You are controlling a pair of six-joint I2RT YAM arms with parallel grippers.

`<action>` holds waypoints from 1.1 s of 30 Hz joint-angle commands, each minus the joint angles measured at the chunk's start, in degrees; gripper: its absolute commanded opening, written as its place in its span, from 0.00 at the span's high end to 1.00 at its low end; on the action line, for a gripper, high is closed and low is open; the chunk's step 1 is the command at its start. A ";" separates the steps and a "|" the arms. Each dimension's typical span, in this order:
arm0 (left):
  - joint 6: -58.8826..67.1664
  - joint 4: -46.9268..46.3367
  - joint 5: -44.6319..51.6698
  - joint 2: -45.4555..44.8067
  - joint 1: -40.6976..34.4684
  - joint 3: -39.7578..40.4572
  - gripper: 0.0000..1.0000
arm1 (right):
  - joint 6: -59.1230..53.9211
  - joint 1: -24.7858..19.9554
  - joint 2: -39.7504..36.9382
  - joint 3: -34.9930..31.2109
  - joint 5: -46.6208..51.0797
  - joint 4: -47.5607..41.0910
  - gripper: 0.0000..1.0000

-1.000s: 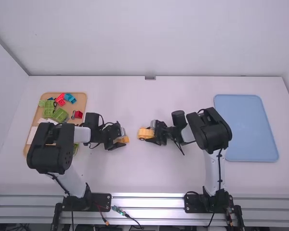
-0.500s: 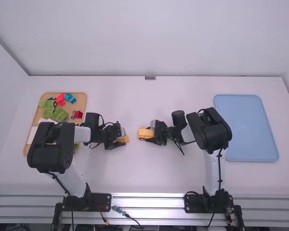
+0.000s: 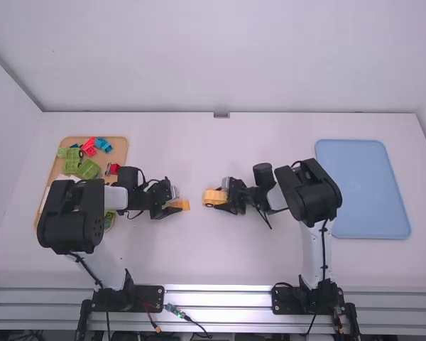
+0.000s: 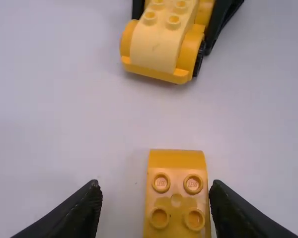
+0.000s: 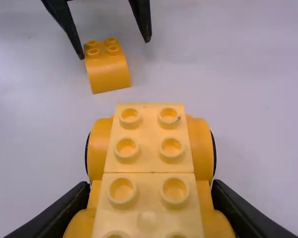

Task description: Assemble lego blocks to make yellow taxi

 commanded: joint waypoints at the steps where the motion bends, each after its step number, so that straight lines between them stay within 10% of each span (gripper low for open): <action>1: 1.38 -0.11 2.95 0.59 0.15 -1.01 0.41 | 0.37 0.20 1.07 0.02 0.66 -0.61 0.50; 33: 5.03 -7.28 3.17 6.34 -0.24 4.70 0.52 | 0.33 0.15 1.07 -0.02 0.70 -0.40 0.49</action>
